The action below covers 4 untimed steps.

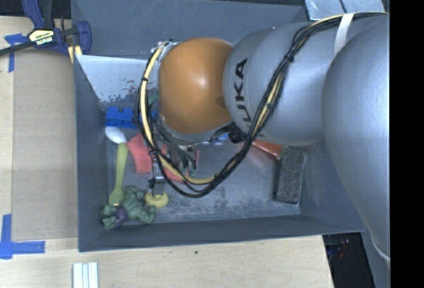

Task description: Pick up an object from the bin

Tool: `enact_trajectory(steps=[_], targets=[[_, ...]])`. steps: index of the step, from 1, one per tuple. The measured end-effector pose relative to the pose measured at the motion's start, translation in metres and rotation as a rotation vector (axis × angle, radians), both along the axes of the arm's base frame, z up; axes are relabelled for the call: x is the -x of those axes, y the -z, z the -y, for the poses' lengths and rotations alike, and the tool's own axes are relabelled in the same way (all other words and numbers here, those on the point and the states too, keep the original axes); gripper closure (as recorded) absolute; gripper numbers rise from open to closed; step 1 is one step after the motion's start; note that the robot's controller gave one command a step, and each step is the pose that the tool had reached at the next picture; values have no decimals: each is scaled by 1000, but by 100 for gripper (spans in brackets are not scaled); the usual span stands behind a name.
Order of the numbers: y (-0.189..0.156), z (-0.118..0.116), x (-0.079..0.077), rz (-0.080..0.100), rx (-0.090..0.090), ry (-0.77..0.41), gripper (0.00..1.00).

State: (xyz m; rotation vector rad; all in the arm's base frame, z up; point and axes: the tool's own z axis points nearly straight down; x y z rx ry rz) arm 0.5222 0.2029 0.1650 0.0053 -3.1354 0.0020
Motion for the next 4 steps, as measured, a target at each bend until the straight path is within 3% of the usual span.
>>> enact_trajectory(steps=[1,2,3,4], targets=[[-5,1,-2,8,-2,3,0],[44,51,-20,10,-3,-107,0],[64,82,-57,19,-7,-236,0],[85,91,-63,11,-4,34,0]])
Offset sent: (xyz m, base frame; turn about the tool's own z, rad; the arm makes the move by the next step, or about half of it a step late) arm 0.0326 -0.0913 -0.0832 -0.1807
